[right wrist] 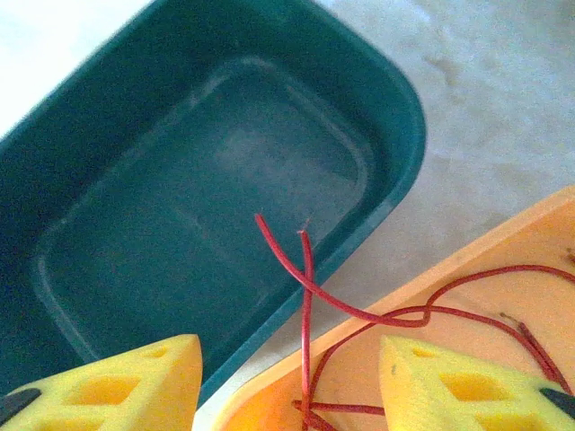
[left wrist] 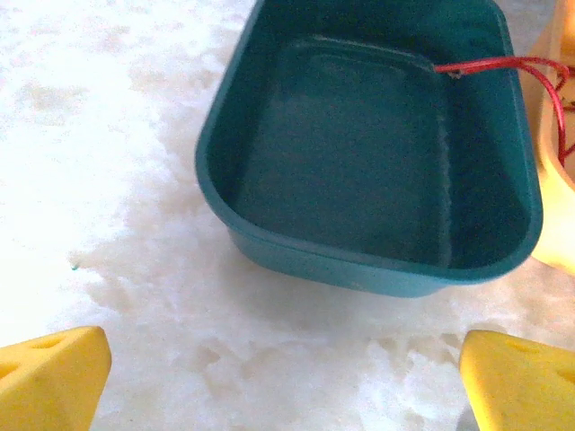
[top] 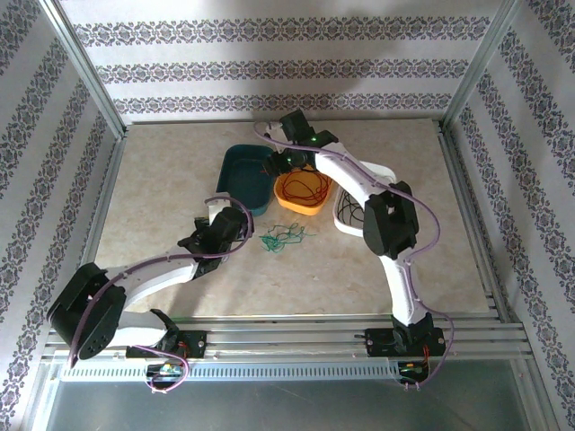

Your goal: Untangle the cables

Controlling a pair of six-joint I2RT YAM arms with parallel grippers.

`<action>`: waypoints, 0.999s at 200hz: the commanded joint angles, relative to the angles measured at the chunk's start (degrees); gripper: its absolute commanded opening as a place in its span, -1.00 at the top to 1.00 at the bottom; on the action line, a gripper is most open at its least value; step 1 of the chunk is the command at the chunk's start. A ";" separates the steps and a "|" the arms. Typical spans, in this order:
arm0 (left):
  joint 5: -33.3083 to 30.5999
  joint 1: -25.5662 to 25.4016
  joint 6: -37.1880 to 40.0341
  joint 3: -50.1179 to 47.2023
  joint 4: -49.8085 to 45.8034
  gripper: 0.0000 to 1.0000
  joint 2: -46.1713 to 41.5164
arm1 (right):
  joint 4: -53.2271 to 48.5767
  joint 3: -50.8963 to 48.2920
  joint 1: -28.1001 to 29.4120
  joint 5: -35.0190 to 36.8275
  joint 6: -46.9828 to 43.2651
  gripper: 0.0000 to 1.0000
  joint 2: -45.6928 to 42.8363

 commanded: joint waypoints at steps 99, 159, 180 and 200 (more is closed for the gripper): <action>-2.63 0.68 -1.17 1.75 -4.76 -0.98 0.33 | -8.22 8.16 0.85 4.88 -2.23 0.26 7.70; -2.57 0.76 -1.85 1.41 -4.92 -0.99 -0.16 | -7.51 9.25 1.44 5.73 -1.51 0.31 8.95; -2.41 0.76 -2.31 1.24 -4.79 -0.99 -0.01 | -7.15 8.66 1.62 5.69 -1.55 0.32 8.69; -2.22 0.75 -2.58 1.23 -4.69 -0.98 0.20 | -6.92 8.12 1.82 5.74 -1.50 0.34 8.68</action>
